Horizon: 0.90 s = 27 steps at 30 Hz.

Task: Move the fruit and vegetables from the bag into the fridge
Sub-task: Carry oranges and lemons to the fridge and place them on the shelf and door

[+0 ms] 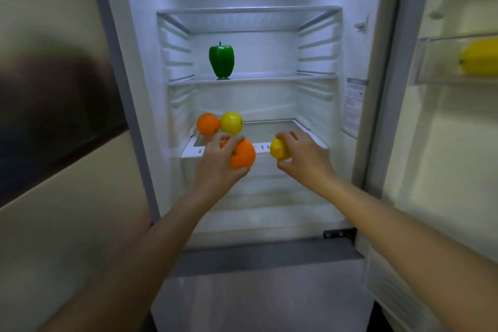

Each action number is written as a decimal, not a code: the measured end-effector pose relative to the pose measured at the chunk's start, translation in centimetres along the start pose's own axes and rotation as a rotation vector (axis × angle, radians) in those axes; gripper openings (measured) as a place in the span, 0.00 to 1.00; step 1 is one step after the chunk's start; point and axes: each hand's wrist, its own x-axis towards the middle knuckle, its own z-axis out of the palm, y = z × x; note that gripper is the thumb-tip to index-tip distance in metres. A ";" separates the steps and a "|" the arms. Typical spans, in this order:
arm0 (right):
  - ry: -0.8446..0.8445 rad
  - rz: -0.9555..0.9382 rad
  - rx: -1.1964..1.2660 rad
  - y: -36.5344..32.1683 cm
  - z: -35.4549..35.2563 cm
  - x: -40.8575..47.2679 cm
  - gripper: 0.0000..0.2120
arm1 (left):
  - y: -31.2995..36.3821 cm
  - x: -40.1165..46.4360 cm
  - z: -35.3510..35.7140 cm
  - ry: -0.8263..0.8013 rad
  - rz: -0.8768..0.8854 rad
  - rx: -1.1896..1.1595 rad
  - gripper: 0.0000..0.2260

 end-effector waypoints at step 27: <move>-0.028 0.264 -0.213 8.7 4.6 9.6 0.26 | -7.9 21.8 16.9 -0.360 0.158 0.170 0.30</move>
